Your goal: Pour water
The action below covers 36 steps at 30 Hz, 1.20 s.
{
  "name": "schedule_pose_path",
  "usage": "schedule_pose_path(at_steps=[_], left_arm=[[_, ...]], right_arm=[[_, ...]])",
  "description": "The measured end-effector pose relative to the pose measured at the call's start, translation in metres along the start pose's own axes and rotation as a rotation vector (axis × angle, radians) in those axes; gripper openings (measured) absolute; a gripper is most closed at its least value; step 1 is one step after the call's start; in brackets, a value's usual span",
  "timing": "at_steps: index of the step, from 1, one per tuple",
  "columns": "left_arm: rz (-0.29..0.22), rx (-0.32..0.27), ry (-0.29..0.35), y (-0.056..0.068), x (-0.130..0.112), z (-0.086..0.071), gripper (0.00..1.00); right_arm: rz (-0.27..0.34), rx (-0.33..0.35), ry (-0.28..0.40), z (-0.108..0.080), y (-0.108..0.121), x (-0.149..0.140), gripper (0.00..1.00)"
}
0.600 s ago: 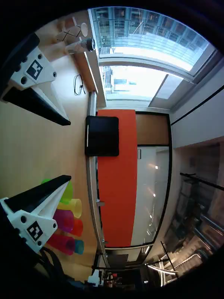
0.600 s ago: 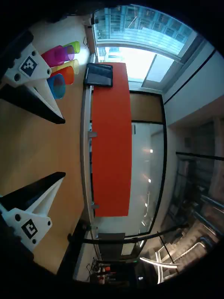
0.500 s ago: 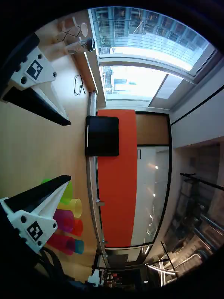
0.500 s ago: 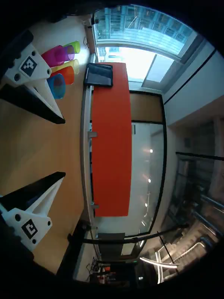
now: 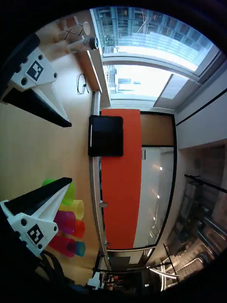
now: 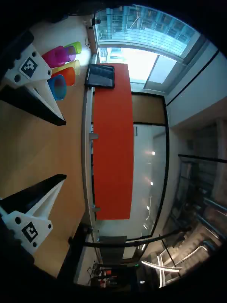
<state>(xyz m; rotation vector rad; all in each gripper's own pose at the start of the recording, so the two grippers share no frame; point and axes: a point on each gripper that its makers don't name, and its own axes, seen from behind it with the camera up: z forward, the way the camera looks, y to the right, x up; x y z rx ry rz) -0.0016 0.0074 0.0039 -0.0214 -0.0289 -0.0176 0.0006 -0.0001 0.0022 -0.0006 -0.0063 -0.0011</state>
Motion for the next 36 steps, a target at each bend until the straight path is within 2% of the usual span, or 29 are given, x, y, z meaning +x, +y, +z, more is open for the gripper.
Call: schedule_pose_path(at_steps=[6,15,21,24,36], left_arm=[[-0.055,-0.017,-0.010,0.001,0.010,0.004,0.99],[-0.057,-0.025,-0.022,-0.009,0.045,0.015,0.99],[-0.026,-0.027,-0.022,-0.018,0.078,0.025,0.99],[-0.007,-0.032,-0.024,-0.018,0.096,0.029,0.99],[0.051,-0.084,0.006,-0.009,0.178,0.041,0.99]], right_arm=[[0.012,0.007,-0.010,0.003,-0.003,0.012,0.99],[-0.021,0.037,-0.049,0.015,-0.008,0.047,0.99],[-0.022,0.043,-0.058,0.025,-0.009,0.082,0.99],[-0.026,0.048,-0.057,0.030,-0.008,0.099,0.99],[-0.019,0.083,-0.037,0.038,-0.012,0.172,0.99]])
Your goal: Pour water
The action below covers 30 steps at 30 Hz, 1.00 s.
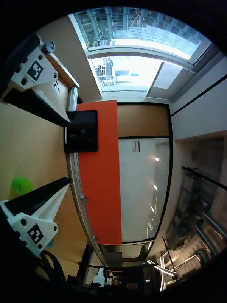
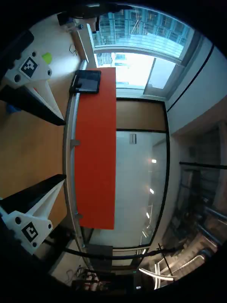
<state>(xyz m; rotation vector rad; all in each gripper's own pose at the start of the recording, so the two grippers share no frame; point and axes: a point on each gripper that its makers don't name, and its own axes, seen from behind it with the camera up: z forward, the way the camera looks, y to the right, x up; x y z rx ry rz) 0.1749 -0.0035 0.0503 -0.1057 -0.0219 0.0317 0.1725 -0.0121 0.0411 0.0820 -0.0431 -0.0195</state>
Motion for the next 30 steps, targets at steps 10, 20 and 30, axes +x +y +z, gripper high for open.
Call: schedule_pose_path(at_steps=[10,20,30], left_arm=[[0.007,-0.046,-0.005,0.004,0.040,0.009,0.99],[0.018,-0.115,-0.039,0.011,0.029,0.014,0.99],[0.007,-0.195,-0.047,0.020,0.022,0.017,0.99]], right_arm=[[-0.011,0.029,0.014,-0.001,-0.003,0.044,0.99],[-0.010,0.147,-0.010,-0.003,-0.019,0.040,0.99],[-0.020,0.294,-0.013,-0.006,-0.040,0.038,0.99]])
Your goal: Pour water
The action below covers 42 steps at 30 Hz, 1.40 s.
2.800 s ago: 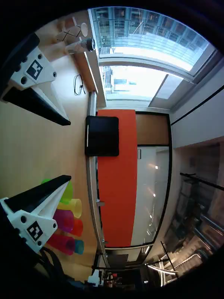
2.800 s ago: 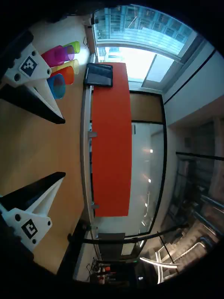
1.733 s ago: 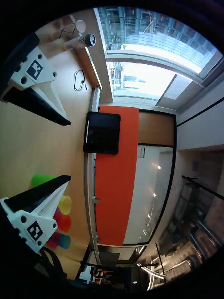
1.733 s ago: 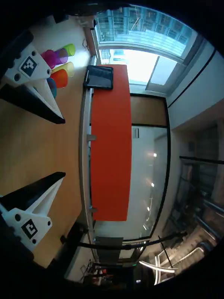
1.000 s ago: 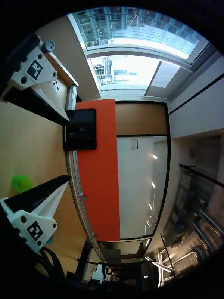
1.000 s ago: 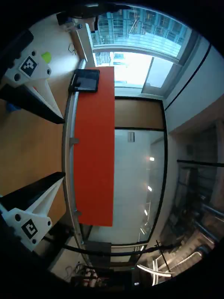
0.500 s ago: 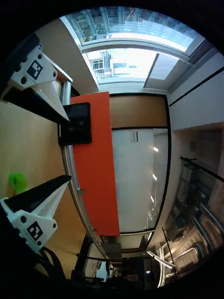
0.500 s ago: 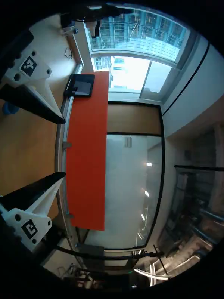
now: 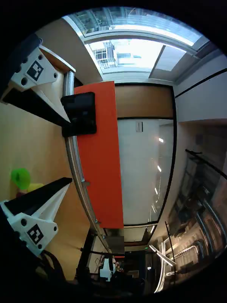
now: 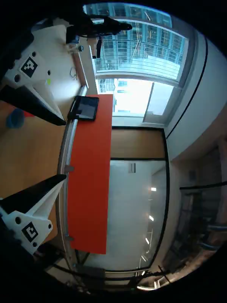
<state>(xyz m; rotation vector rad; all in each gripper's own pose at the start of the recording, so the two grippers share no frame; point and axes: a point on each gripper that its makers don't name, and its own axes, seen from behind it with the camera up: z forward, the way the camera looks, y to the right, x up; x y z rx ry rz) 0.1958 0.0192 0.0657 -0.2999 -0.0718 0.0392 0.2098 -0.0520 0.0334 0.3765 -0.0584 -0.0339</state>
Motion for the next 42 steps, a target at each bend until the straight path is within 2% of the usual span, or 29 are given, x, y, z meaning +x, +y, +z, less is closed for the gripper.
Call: schedule_pose_path(at_steps=[6,15,24,30,36,42], left_arm=[[0.013,-0.039,-0.015,0.008,-0.007,0.000,0.99],[0.060,-0.089,-0.061,0.019,-0.026,0.001,0.99],[0.060,-0.151,-0.079,0.027,-0.033,0.003,0.99],[0.065,-0.195,-0.118,0.037,-0.043,0.005,0.99],[0.051,-0.221,-0.148,0.039,-0.057,0.009,0.99],[0.061,-0.240,-0.176,0.041,-0.073,0.013,0.99]], right_arm=[[-0.002,0.038,0.003,0.002,-0.006,-0.003,0.99],[-0.026,0.102,-0.041,0.005,-0.019,-0.012,0.99],[-0.063,0.154,-0.083,0.006,-0.029,-0.019,0.99],[-0.082,0.194,-0.123,0.005,-0.033,-0.033,0.99],[-0.091,0.227,-0.163,0.005,-0.036,-0.045,0.99],[-0.104,0.263,-0.199,0.006,-0.040,-0.061,1.00]])
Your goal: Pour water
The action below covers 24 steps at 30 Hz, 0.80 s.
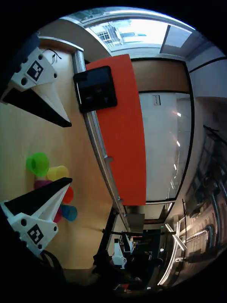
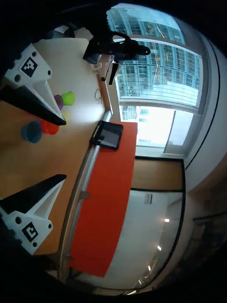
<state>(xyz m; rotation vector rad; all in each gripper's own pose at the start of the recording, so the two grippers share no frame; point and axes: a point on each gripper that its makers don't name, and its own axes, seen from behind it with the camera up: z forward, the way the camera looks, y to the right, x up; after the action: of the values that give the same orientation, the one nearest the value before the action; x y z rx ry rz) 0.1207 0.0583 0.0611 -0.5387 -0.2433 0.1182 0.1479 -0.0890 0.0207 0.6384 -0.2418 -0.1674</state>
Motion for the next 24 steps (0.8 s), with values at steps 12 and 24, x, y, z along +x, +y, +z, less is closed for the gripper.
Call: schedule_pose_path(at_steps=[12,24], left_arm=[[0.009,-0.046,-0.092,0.013,-0.045,0.019,0.99],[0.024,-0.083,-0.174,0.022,-0.088,0.031,0.99]], right_arm=[[-0.003,0.053,-0.062,0.011,-0.009,-0.040,1.00],[0.005,0.109,-0.126,0.027,-0.019,-0.082,1.00]])
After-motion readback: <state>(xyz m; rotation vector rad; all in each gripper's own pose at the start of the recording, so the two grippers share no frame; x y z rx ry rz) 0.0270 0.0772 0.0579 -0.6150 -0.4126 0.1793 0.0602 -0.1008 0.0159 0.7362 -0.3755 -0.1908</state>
